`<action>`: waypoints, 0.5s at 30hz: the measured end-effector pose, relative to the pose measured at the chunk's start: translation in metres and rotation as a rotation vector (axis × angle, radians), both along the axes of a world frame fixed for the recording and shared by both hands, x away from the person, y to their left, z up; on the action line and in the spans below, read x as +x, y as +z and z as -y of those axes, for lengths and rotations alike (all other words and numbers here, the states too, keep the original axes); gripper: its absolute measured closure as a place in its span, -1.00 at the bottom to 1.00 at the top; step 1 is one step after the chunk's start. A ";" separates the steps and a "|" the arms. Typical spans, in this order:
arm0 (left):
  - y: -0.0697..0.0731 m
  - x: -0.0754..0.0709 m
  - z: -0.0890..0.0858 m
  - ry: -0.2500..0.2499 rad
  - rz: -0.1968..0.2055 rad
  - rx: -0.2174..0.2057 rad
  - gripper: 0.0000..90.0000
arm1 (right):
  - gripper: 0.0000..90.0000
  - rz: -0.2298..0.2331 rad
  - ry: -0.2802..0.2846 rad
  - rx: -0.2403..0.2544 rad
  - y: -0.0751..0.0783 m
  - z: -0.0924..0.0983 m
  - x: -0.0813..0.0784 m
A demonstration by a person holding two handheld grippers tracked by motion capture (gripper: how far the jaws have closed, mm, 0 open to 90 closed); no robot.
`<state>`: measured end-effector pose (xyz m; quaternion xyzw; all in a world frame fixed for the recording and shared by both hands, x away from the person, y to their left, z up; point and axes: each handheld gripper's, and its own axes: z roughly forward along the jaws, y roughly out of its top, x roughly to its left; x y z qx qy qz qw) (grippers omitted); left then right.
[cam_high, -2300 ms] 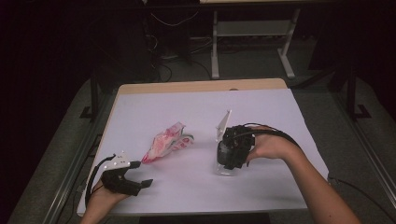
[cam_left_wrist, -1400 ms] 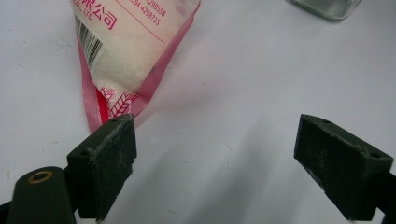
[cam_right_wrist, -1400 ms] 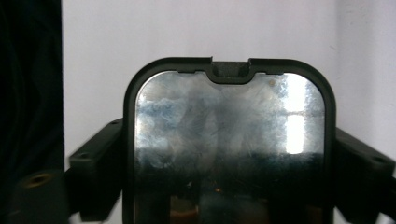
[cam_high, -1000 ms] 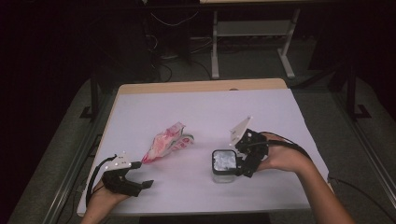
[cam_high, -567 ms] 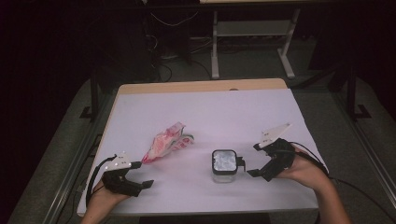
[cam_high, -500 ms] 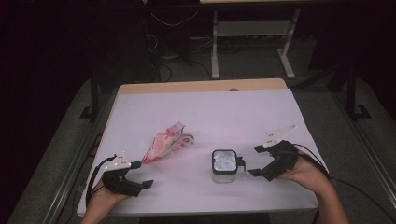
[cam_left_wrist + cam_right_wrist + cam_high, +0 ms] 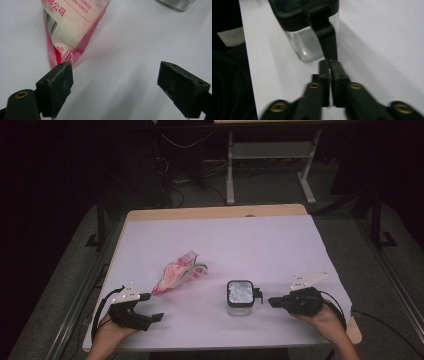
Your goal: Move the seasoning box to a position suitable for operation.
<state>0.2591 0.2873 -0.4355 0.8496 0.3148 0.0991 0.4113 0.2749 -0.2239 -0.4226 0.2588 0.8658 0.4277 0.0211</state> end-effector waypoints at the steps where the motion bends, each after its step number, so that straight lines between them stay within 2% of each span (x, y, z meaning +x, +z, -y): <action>1: 0.000 0.000 0.000 0.000 -0.001 0.000 -0.72 | 1.00 -0.005 0.015 0.007 0.000 -0.001 0.000; 7: -0.001 0.001 0.001 -0.001 0.002 0.005 -0.72 | 1.00 0.003 0.045 0.038 -0.003 -0.010 -0.001; 9: -0.001 0.001 0.001 0.001 0.002 0.005 -0.72 | 1.00 -0.003 0.047 0.032 -0.004 -0.012 -0.001; 15: -0.001 0.000 0.001 -0.002 0.000 0.007 -0.72 | 1.00 0.011 0.024 0.034 -0.007 -0.016 0.002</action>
